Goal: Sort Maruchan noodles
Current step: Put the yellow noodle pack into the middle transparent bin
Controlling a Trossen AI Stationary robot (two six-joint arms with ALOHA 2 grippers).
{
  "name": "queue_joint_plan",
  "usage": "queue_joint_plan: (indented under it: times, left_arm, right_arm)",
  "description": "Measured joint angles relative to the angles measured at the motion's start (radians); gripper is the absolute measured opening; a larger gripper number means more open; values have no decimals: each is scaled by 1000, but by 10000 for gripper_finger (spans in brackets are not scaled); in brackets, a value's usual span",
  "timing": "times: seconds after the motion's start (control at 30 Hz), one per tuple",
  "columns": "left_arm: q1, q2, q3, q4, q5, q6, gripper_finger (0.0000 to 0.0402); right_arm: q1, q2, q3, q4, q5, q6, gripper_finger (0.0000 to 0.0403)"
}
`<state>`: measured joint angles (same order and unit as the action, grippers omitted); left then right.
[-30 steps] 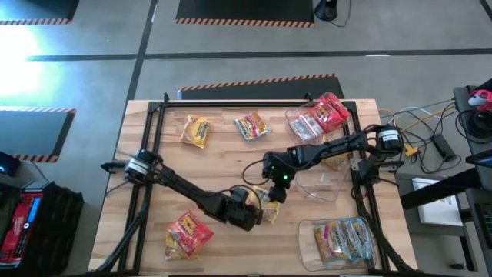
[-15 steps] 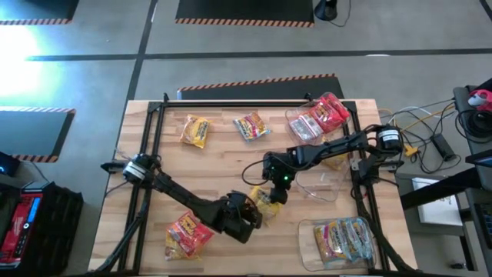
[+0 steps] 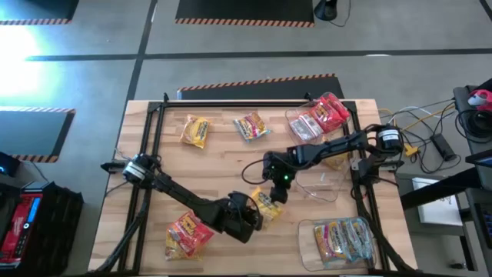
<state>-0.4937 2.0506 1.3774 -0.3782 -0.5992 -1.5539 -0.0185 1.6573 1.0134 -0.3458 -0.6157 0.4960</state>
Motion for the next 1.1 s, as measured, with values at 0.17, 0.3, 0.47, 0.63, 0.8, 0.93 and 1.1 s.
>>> queue_joint_plan:
  times: [0.17, 0.3, 0.47, 0.63, 0.8, 0.93, 1.1]
  left_arm:
    - [-29, -1, 1, 26, 43, -5, 145]
    - [-30, 24, 0, 23, 77, -36, 145]
    - [-25, 59, -7, 18, 88, -97, 145]
    - [-27, 82, -3, 19, 86, -135, 145]
    - [-32, 67, 5, 29, 89, -101, 146]
    - [-35, 32, 50, 38, 72, 12, 146]
    - [-23, 35, 50, 30, 73, 51, 146]
  right_arm:
    - [-14, 0, -5, 1, 14, -3, 136]
    - [-15, 0, -6, 8, 14, -3, 137]
    - [-14, 1, -7, 19, 42, 1, 137]
    - [-15, 1, -8, 7, 145, 19, 137]
    - [-14, 1, -8, 5, 117, 26, 137]
    - [-17, 1, -8, 3, 92, 26, 137]
    - [-17, 2, -8, -1, 92, 26, 137]
